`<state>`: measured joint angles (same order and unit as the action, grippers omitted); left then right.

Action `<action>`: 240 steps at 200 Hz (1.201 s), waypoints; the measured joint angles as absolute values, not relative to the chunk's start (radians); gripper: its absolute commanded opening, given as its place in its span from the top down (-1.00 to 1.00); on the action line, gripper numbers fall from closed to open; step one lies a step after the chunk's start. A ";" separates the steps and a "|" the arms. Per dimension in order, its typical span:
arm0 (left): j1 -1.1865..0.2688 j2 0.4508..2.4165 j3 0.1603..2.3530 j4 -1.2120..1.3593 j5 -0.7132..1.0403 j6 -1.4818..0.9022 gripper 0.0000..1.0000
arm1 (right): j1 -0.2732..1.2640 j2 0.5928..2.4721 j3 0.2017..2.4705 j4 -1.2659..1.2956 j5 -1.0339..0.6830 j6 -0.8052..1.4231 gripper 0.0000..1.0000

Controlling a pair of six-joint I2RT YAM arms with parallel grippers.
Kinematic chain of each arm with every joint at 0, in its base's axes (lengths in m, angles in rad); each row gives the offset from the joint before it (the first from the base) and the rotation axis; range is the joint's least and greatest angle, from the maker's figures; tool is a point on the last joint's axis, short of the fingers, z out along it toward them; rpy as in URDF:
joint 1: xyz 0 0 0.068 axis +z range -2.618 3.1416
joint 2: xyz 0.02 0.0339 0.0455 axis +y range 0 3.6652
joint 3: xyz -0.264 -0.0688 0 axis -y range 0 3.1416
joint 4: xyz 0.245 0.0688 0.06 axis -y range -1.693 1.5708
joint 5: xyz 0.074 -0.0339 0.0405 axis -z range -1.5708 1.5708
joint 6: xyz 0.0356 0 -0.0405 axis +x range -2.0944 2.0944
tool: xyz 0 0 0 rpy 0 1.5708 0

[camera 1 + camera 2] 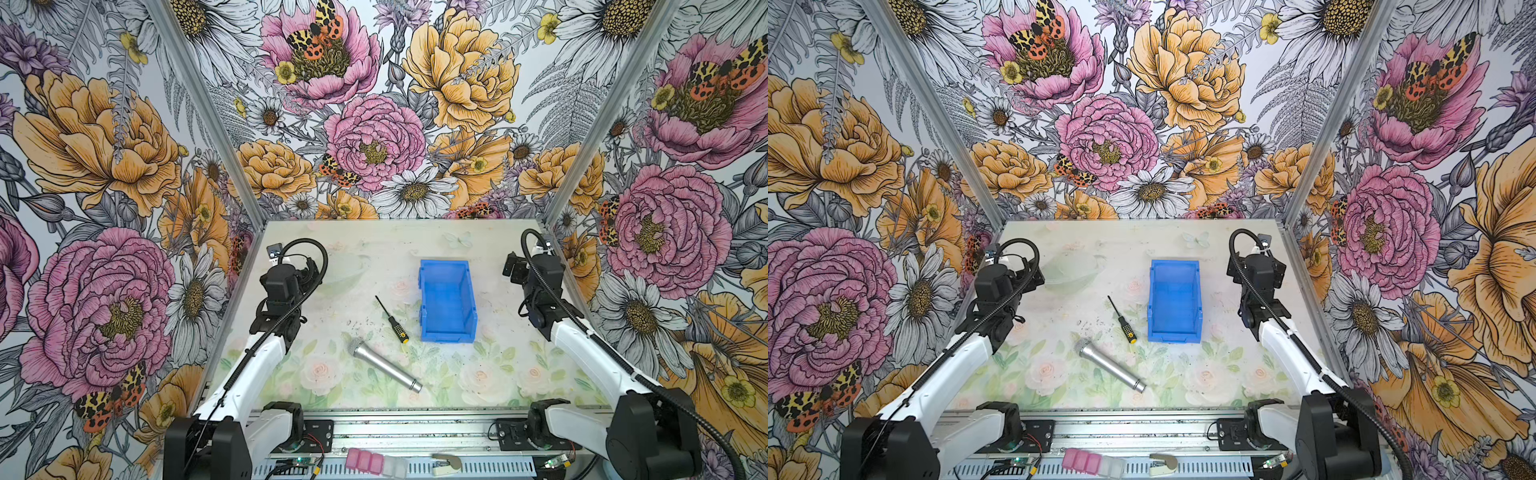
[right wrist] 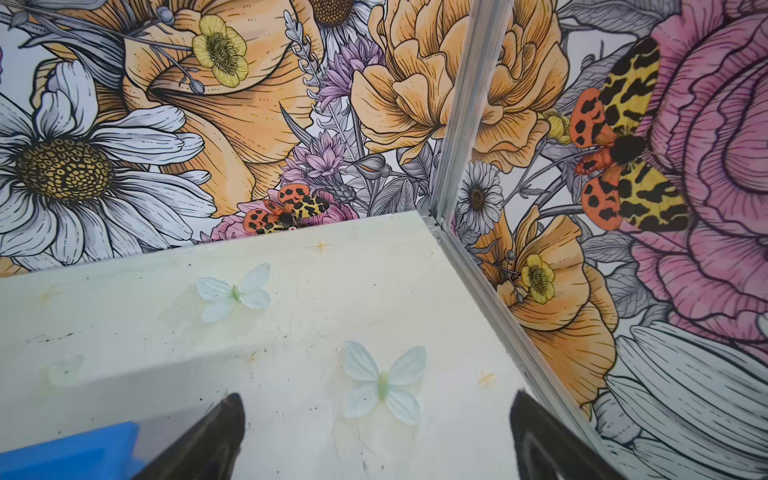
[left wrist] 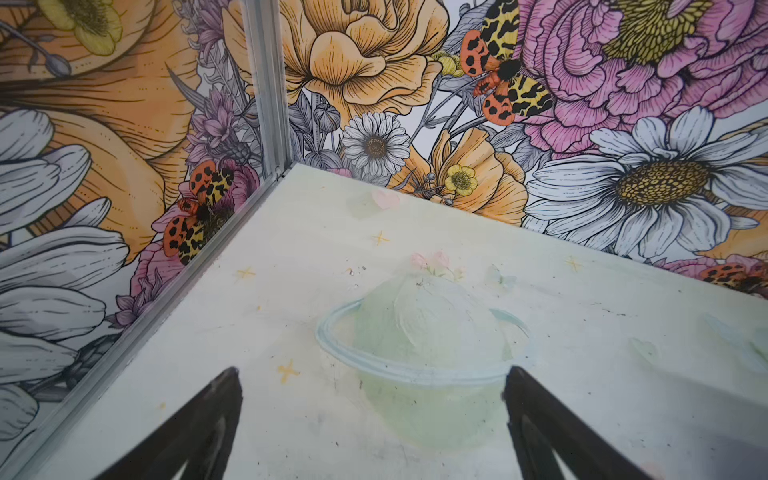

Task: Put the screwdriver in the bin
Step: 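Move the left gripper over the screwdriver while the right gripper approaches the blue bin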

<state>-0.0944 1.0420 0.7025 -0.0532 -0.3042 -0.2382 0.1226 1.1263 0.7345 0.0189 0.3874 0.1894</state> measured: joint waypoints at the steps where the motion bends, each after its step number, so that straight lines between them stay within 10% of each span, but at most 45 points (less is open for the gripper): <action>1: -0.096 1.040 0.709 -0.064 -0.306 -0.241 -0.97 | 0.123 1.126 0.735 0.019 0.387 0.189 -0.99; 108: -0.377 1.264 1.084 -0.730 -0.186 -0.610 -0.97 | 0.197 1.082 0.936 -0.574 0.310 0.503 -0.99; 240: -0.666 1.711 1.288 -0.809 -0.015 -0.839 -0.96 | 0.496 1.108 0.983 -0.662 0.290 0.493 -0.99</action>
